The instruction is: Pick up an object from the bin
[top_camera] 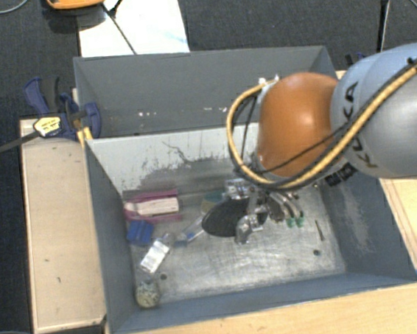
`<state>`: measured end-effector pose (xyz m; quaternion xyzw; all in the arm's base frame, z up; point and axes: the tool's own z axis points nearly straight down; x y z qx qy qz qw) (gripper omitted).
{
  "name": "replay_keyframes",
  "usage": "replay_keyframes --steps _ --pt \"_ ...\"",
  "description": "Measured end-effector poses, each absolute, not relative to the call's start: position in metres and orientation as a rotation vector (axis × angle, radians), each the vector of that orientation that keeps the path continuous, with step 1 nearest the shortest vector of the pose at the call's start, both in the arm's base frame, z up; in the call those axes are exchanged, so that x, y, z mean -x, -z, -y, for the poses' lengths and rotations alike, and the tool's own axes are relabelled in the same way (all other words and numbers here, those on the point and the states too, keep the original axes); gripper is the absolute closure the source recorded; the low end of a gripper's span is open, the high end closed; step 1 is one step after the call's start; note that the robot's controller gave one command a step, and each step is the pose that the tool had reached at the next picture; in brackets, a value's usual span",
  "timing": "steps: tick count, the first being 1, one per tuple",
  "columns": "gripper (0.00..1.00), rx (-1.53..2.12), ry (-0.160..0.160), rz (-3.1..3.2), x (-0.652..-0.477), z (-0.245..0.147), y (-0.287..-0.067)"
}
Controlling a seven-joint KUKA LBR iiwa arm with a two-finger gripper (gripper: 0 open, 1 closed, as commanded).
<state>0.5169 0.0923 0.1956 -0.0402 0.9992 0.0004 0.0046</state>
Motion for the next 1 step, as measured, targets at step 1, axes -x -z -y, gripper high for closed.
replay_keyframes --steps 1 --pt "1.00 0.548 0.002 -3.087 -0.5080 -0.0574 -0.2442"
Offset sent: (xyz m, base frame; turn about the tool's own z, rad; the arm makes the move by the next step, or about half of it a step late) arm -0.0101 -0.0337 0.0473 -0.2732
